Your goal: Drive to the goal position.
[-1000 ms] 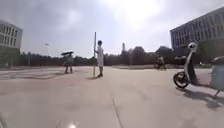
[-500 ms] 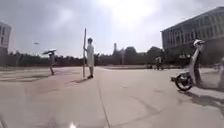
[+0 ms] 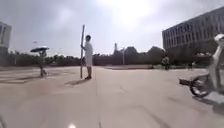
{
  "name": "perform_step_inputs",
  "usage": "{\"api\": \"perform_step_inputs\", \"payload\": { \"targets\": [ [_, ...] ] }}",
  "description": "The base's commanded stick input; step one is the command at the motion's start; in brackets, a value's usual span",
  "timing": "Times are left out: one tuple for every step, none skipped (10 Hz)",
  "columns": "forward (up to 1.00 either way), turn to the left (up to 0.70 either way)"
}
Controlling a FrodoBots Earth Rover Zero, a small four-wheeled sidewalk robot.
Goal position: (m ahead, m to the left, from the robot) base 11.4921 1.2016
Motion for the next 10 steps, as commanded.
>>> {"api": "perform_step_inputs", "payload": {
  "targets": [
    [1.00,0.00],
    [1.00,0.00],
    [1.00,0.00],
    [1.00,0.00],
    [1.00,0.00],
    [1.00,0.00],
    [1.00,0.00],
    [1.00,0.00],
    [1.00,0.00],
    [1.00,0.00]
  ]
}}
